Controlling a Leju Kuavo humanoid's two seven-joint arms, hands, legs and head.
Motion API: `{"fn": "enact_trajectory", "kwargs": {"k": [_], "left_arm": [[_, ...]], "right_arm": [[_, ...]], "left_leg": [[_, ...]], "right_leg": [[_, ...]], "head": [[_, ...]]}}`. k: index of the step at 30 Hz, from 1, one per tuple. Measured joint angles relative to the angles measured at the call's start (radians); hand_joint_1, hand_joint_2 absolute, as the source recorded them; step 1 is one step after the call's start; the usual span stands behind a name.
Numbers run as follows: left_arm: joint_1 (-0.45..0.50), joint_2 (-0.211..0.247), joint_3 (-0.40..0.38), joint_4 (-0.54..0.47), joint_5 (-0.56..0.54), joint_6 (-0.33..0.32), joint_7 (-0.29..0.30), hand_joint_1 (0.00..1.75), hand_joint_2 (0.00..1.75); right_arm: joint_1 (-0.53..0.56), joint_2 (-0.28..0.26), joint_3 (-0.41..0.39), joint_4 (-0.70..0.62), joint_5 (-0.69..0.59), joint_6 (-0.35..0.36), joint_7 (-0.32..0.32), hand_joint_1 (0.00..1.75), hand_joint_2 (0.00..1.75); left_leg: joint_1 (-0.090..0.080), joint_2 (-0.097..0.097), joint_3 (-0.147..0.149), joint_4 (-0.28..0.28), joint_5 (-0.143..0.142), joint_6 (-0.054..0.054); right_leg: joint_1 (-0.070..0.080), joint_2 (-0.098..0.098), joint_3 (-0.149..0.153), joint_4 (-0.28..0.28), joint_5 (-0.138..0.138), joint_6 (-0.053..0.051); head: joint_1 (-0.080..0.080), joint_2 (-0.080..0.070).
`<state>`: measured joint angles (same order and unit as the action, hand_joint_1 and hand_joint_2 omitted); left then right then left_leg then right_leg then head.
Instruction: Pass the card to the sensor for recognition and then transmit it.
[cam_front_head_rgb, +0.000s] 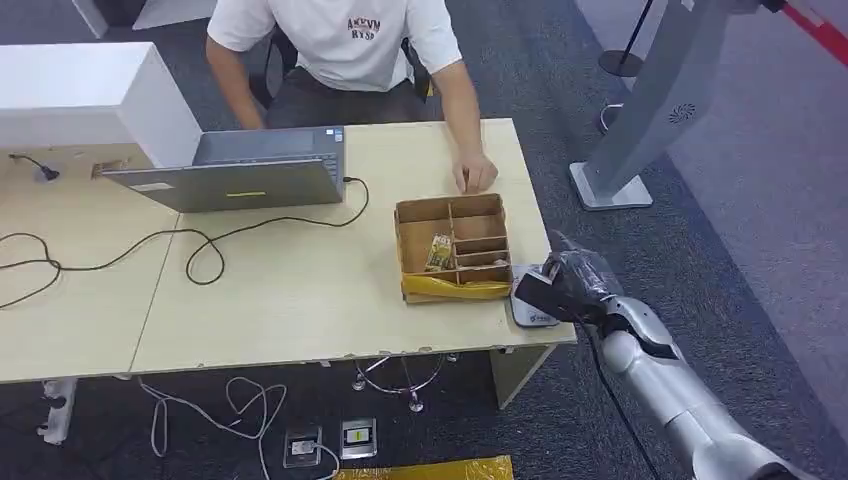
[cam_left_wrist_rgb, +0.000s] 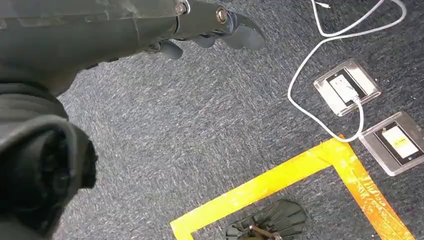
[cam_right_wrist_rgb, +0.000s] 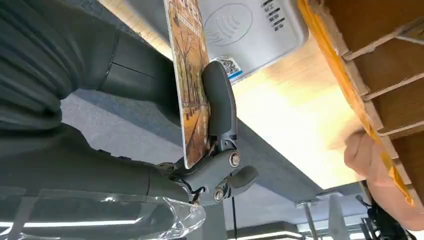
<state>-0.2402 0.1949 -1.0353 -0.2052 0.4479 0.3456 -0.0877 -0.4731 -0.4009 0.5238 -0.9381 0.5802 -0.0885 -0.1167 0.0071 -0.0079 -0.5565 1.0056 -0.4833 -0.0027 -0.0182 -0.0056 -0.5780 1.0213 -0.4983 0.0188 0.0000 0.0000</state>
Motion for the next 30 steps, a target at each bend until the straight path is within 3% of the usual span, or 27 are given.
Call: {"fn": "enact_trajectory", "kwargs": {"k": [30], "left_arm": [[-0.002, 0.000, 0.000, 0.000, 0.000, 0.003, 0.002, 0.00, 0.00]], "right_arm": [[-0.003, 0.022, 0.000, -0.002, 0.004, -0.012, 0.009, 1.75, 1.75]], "left_leg": [[0.000, 0.000, 0.000, 0.000, 0.000, 0.000]], "right_leg": [[0.000, 0.000, 0.001, 0.000, 0.000, 0.000]], "head": [[0.000, 0.000]]}}
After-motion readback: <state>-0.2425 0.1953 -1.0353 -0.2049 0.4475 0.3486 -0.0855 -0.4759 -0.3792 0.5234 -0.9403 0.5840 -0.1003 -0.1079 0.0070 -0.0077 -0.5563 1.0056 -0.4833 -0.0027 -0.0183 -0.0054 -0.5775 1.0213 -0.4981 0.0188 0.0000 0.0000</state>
